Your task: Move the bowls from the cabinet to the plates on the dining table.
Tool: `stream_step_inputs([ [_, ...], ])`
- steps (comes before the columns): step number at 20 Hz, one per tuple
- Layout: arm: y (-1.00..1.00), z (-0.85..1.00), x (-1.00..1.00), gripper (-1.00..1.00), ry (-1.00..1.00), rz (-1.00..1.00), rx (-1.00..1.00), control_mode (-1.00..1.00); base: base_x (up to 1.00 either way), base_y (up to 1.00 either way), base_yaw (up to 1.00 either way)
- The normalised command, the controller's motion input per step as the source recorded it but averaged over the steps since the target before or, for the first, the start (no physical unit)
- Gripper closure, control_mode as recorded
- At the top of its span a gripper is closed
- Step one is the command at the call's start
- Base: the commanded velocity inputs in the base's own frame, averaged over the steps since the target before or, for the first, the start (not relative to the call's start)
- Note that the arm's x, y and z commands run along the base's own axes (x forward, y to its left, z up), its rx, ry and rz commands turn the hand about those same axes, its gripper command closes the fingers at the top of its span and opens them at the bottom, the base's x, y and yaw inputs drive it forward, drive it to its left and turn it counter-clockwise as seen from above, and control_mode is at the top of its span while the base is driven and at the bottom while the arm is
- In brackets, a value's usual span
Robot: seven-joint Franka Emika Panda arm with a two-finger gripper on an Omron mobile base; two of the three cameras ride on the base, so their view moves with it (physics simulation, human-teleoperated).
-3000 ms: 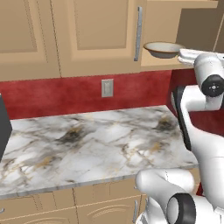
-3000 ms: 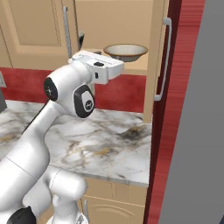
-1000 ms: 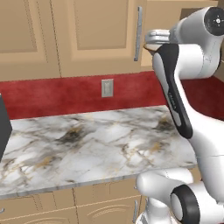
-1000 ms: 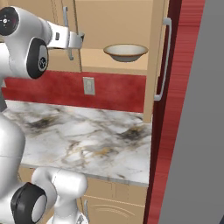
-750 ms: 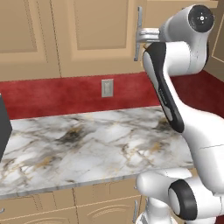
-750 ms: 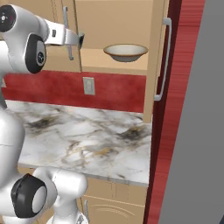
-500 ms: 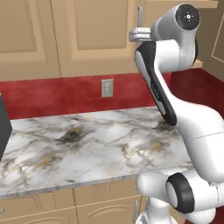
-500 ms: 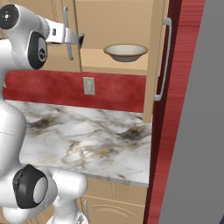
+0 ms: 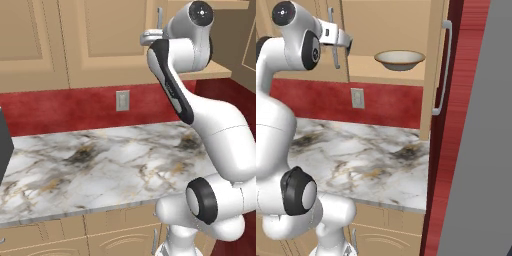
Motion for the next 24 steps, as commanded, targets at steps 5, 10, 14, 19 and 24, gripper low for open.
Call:
stream_step_inputs([
  [5,0.03,0.05,0.31,-1.0,0.0,0.05,-0.05,-1.0,0.0,0.0,0.0],
  [10,0.02,0.0,0.36,-1.0,0.0,0.05,-0.04,-1.0,0.0,0.0,0.0],
  [14,0.02,0.0,0.3,-1.0,0.0,0.04,-0.04,-1.0,0.0,0.0,0.0],
  [19,0.06,0.0,0.19,1.0,0.0,0.01,-0.05,-1.0,0.0,0.0,0.0],
  [24,0.0,-0.01,0.11,1.0,0.0,0.0,-0.03,-1.0,0.0,0.0,0.0],
])
